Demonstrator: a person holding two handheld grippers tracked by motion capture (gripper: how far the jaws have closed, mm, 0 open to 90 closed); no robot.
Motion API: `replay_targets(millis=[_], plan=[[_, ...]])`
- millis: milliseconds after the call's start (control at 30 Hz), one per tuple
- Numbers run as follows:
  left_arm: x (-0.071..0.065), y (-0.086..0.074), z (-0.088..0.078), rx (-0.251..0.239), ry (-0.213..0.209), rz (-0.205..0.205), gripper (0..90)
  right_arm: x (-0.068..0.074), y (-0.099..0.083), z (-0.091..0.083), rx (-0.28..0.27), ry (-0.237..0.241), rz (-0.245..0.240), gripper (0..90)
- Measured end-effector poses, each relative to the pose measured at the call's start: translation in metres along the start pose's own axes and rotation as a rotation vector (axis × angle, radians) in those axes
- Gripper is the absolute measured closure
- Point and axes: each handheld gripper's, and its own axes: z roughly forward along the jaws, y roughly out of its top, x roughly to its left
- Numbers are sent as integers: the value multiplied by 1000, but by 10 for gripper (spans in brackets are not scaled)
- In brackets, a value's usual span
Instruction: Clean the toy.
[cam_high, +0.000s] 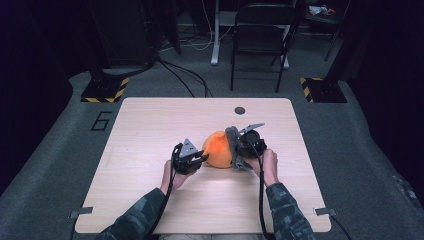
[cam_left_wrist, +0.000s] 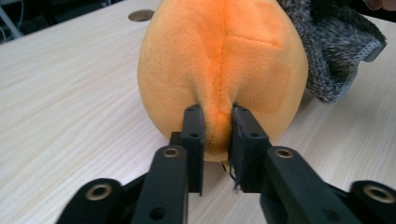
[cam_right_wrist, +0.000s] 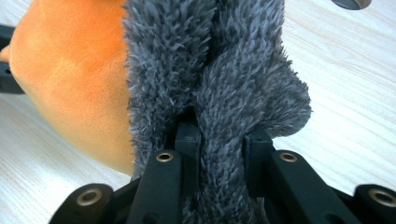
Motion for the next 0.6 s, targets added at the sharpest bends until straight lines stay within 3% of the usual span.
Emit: replay_targets(millis=[167, 200, 333, 367, 400, 433, 467, 500, 533, 600], plan=[[-3, 6, -3, -36, 12, 37, 818, -2, 4, -11, -3, -13, -1, 731], [-4, 7, -3, -43, 18, 48, 822, -3, 7, -21, -20, -28, -9, 731], [-11, 14, -3, -56, 12, 86, 824, 4, 13, -37, -48, -14, -22, 731], [-16, 17, -3, -64, 17, 112, 825, 13, 19, -47, -66, -21, -45, 731], [-16, 17, -3, -64, 17, 112, 825, 20, 21, -51, -71, -21, -61, 731], [-19, 18, -3, -69, 17, 124, 825, 20, 21, -51, -71, -21, -61, 731], [-20, 19, -3, -68, 22, 142, 824, 26, 23, -54, -78, -29, -89, 730], [-24, 21, -4, -74, 23, 152, 825, 40, 27, -58, -72, -50, -150, 730], [-24, 21, -4, -74, 23, 152, 825, 40, 27, -58, -72, -50, -150, 730], [-26, 21, -4, -81, 19, 167, 825, 60, 31, -61, -58, -69, -215, 730]])
